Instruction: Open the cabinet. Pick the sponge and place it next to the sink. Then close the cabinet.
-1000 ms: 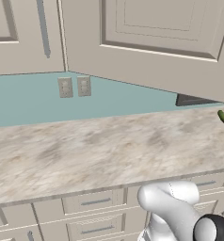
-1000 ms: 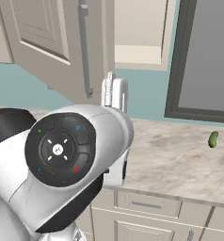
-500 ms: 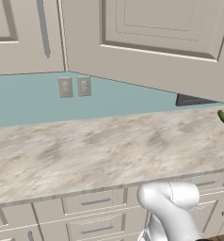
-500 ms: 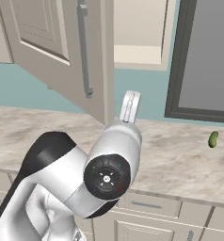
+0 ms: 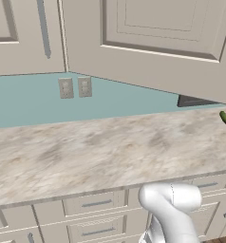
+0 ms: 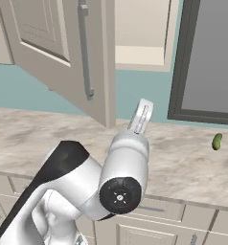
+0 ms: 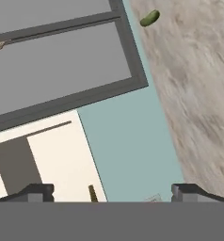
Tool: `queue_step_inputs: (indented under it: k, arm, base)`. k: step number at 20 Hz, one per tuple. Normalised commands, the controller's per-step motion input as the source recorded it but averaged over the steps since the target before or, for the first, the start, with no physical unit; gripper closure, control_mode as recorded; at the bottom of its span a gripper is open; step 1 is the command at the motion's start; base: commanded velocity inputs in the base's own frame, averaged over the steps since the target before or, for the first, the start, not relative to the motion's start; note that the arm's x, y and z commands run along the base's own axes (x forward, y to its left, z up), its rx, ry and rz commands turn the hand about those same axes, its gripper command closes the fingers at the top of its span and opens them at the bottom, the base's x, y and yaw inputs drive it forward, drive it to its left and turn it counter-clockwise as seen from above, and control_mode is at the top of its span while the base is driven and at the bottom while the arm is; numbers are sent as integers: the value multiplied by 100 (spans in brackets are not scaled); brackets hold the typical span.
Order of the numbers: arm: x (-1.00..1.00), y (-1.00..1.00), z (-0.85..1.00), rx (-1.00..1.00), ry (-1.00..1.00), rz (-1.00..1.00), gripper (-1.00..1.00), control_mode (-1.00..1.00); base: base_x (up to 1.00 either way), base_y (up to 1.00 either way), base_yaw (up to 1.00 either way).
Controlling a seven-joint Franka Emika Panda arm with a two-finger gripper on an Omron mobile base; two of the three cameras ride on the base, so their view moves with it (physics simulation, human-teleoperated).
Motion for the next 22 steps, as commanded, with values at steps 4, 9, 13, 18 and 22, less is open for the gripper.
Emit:
queue_step_inputs:
  k: [4, 9, 13, 18, 22]
  arm:
    - [16, -15, 4, 9, -3, 24, -100, -100]
    - [25, -1, 3, 5, 0, 53, -100, -100]
    - [16, -3, 9, 4, -1, 46, -100, -100]
    - [2, -33, 6, 12, -6, 29, -100, -100]
    - [19, -6, 12, 15, -3, 7, -100, -100]
  base:
    - [0, 0, 0]
    - [0, 0, 0]
    - [0, 0, 0]
    - [0, 0, 0]
    - [0, 0, 0]
